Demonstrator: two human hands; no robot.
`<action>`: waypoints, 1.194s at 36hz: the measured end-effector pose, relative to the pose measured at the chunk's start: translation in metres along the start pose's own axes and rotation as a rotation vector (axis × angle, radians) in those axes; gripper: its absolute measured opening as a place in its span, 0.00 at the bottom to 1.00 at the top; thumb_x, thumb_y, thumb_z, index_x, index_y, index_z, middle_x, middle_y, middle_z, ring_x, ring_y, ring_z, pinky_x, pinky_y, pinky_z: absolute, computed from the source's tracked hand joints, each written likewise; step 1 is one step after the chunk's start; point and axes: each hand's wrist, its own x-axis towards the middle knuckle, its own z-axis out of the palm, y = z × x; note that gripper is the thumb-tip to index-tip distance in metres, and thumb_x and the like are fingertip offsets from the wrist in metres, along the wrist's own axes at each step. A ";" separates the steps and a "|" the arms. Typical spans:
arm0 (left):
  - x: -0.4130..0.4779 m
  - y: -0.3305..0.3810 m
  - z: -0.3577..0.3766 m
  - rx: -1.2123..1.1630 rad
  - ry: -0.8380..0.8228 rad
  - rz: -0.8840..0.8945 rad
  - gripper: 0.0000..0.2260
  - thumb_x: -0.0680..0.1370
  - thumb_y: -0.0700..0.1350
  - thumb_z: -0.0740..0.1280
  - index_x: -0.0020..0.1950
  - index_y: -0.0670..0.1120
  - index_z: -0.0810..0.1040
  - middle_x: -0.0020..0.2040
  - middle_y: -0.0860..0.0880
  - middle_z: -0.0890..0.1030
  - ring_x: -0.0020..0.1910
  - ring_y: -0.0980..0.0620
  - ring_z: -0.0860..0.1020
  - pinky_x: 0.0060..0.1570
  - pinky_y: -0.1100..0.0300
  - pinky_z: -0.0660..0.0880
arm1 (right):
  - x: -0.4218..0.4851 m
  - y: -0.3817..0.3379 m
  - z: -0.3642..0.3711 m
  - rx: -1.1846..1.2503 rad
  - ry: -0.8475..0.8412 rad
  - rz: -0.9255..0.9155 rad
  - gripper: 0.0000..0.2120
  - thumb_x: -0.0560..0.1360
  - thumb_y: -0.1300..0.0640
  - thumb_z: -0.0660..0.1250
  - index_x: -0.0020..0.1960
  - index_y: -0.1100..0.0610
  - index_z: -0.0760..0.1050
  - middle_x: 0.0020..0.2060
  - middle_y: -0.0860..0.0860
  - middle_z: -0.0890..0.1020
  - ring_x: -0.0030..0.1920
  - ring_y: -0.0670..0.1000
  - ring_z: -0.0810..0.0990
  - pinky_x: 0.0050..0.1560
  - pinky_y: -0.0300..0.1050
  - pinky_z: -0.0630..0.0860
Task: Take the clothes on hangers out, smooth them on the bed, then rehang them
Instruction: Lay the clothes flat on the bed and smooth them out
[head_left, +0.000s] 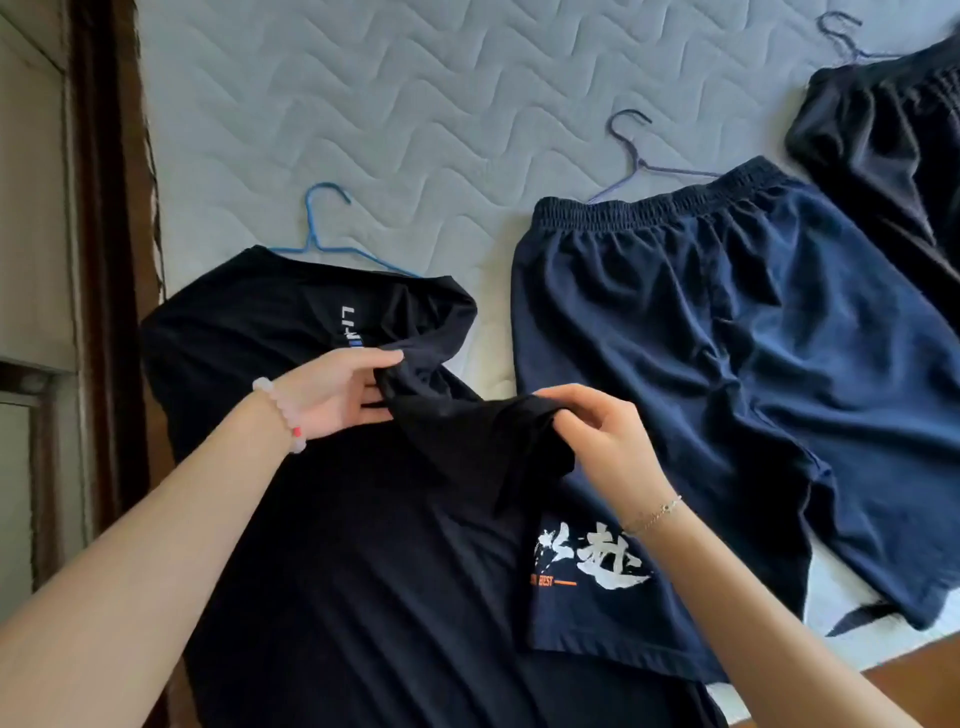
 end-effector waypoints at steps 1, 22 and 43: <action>0.003 0.013 0.008 -0.056 0.017 0.048 0.09 0.77 0.45 0.62 0.54 0.45 0.78 0.47 0.48 0.83 0.42 0.54 0.82 0.47 0.60 0.80 | 0.010 -0.004 -0.008 0.087 0.029 0.031 0.21 0.76 0.72 0.59 0.41 0.49 0.81 0.33 0.43 0.84 0.37 0.42 0.80 0.43 0.35 0.77; 0.105 0.063 -0.012 1.704 0.588 0.386 0.17 0.77 0.43 0.63 0.67 0.50 0.70 0.67 0.46 0.70 0.66 0.43 0.67 0.63 0.48 0.67 | 0.082 0.078 -0.078 0.366 0.411 0.410 0.14 0.77 0.60 0.69 0.62 0.55 0.76 0.46 0.48 0.80 0.46 0.45 0.78 0.42 0.39 0.74; 0.152 0.157 -0.022 1.639 0.717 0.434 0.09 0.80 0.35 0.55 0.58 0.36 0.68 0.59 0.34 0.71 0.55 0.35 0.74 0.53 0.47 0.71 | 0.099 0.097 -0.094 0.270 0.581 0.387 0.06 0.79 0.58 0.66 0.44 0.56 0.78 0.38 0.49 0.78 0.42 0.48 0.76 0.38 0.39 0.75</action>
